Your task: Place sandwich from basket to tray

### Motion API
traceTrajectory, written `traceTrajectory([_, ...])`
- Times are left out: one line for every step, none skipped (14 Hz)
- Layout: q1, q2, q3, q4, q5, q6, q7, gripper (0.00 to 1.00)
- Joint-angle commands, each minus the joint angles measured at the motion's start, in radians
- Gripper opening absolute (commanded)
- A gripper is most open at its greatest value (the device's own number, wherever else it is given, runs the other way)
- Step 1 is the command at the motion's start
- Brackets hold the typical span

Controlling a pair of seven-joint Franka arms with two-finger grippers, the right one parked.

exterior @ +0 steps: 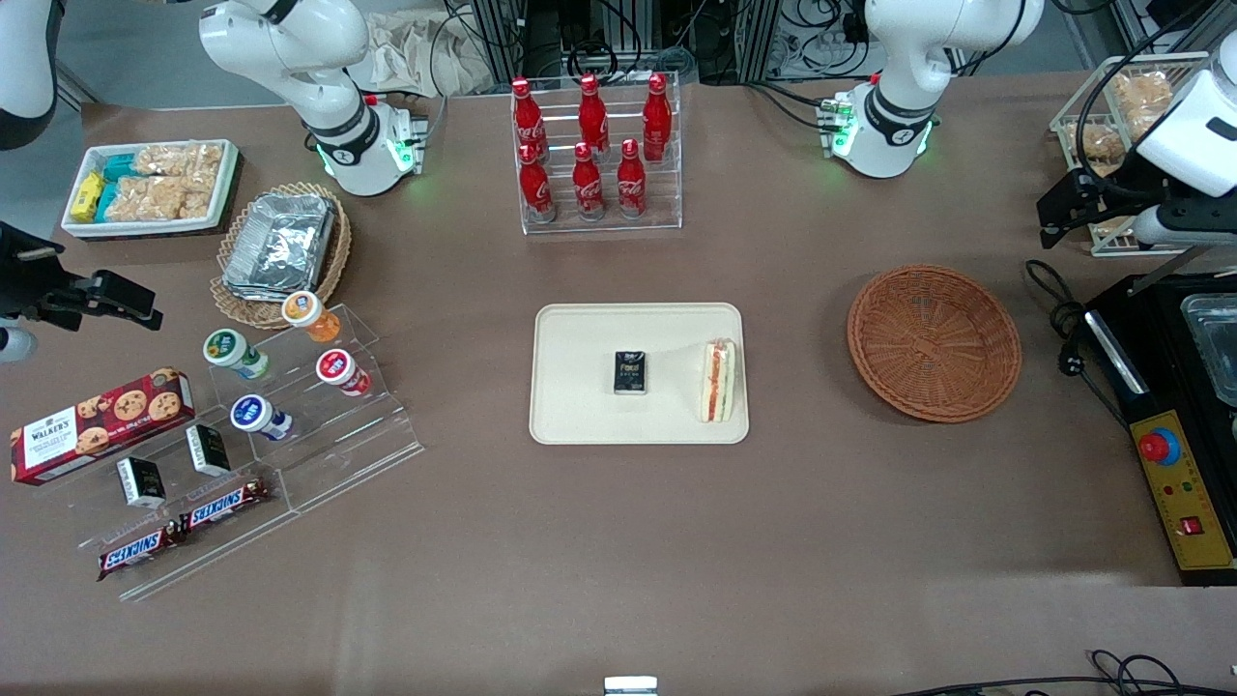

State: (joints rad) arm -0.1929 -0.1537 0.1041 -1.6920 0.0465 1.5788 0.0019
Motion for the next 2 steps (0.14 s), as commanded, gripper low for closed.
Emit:
traceTrajectory([-0.003, -0.001, -0.001, 0.014, -0.002, -0.016, 0.023, 1.00])
traceTrajectory([-0.003, -0.001, -0.001, 0.011, -0.002, -0.014, 0.018, 1.00])
